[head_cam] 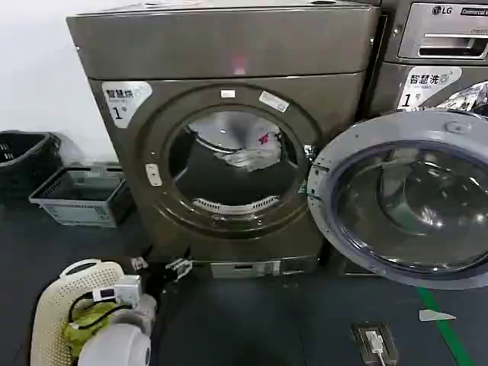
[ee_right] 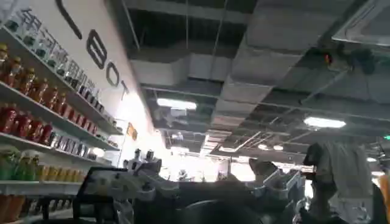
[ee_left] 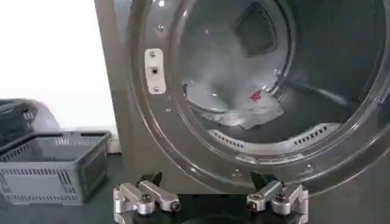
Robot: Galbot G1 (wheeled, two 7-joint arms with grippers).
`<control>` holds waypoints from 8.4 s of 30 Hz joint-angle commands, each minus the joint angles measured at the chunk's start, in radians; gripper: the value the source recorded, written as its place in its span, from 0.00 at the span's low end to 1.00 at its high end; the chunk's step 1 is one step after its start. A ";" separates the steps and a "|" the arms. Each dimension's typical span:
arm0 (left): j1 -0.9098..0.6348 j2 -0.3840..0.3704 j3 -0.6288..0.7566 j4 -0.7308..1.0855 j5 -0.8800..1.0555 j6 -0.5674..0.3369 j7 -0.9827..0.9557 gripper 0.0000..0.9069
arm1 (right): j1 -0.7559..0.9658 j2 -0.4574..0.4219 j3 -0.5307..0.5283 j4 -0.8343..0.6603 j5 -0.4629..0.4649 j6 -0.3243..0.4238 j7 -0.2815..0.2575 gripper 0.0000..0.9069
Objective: Grasp the clothes from the dryer.
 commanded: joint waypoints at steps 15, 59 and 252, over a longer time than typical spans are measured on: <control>0.011 0.001 0.002 -0.014 0.003 0.049 0.002 1.00 | 0.004 -0.006 -0.018 -0.034 0.025 0.089 0.049 1.00; 0.014 -0.004 -0.001 -0.027 -0.036 0.049 -0.019 1.00 | -0.003 -0.004 -0.010 -0.039 0.033 0.066 0.068 1.00; -0.012 -0.002 0.019 -0.003 -0.045 0.049 -0.031 1.00 | -0.037 0.030 -0.009 -0.081 0.064 0.143 0.090 1.00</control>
